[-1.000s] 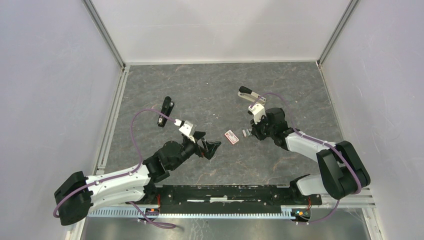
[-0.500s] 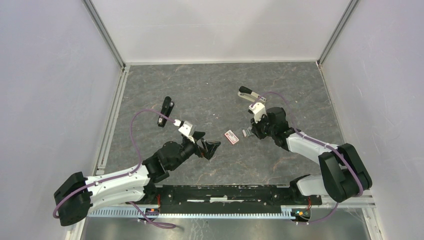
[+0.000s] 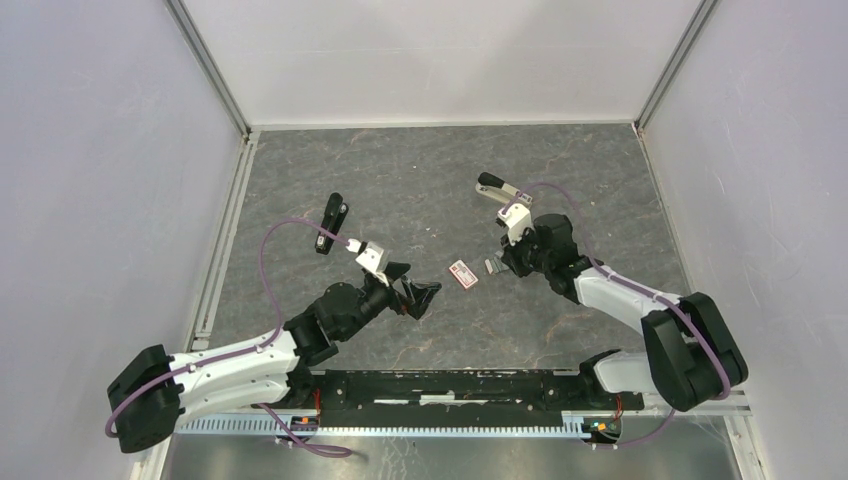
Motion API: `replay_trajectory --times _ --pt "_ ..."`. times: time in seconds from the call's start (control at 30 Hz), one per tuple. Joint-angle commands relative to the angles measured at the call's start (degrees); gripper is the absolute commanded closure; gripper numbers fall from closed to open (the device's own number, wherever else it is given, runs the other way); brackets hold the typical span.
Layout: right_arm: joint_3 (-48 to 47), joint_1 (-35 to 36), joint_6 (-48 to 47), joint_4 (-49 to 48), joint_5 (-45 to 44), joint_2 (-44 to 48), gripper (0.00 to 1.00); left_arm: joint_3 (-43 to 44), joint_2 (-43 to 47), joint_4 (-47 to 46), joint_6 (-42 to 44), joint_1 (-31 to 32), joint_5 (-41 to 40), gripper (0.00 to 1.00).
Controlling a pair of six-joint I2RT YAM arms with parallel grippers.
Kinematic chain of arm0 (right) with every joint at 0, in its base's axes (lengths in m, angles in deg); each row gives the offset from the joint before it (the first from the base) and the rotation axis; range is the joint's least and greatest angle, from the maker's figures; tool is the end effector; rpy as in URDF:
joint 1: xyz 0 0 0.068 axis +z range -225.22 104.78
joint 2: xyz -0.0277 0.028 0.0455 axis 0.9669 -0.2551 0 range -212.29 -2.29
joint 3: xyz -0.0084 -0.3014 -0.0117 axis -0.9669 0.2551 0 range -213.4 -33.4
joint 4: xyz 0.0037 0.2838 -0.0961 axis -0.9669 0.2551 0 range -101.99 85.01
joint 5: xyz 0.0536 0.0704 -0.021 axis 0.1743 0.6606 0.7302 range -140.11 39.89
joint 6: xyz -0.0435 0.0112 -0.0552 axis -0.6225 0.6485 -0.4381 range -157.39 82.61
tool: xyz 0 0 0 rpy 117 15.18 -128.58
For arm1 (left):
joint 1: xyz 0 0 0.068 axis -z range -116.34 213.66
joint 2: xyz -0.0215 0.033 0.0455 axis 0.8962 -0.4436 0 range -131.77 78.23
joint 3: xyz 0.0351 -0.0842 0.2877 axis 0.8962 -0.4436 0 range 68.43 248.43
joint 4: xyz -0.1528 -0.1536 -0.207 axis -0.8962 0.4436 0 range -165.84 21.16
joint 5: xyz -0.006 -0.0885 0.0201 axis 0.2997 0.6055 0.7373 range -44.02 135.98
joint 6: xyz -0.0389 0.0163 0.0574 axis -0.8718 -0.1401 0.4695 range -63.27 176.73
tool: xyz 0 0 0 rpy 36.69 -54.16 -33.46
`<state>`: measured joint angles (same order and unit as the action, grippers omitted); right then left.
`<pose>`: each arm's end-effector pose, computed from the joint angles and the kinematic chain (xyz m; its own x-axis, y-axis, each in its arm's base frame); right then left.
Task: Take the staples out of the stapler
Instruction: Place the staple in the staple box.
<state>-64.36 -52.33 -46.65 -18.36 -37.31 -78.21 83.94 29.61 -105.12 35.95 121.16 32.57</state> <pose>0.2671 0.1270 0.1575 -0.4803 -0.3731 -0.7938 -0.6243 0.7811 0.0106 0.1342 -0.1853 0.2197 -0.2805 -0.2020 -0.9384 0.6379 0.6913 -0.3395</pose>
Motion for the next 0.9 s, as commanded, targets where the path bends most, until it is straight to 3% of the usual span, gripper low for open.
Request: replay_trajectory --times 0.0,0.87 --pt "-0.78 0.38 -0.15 -1.51 -1.58 2.76 0.82 -0.3 0.93 -2.19 -2.51 -0.36 -0.66 0.0" --pt "0.2 0.29 -1.37 0.57 -1.42 0.71 0.82 -0.39 1.48 -1.75 -2.25 -0.38 -0.91 0.0"
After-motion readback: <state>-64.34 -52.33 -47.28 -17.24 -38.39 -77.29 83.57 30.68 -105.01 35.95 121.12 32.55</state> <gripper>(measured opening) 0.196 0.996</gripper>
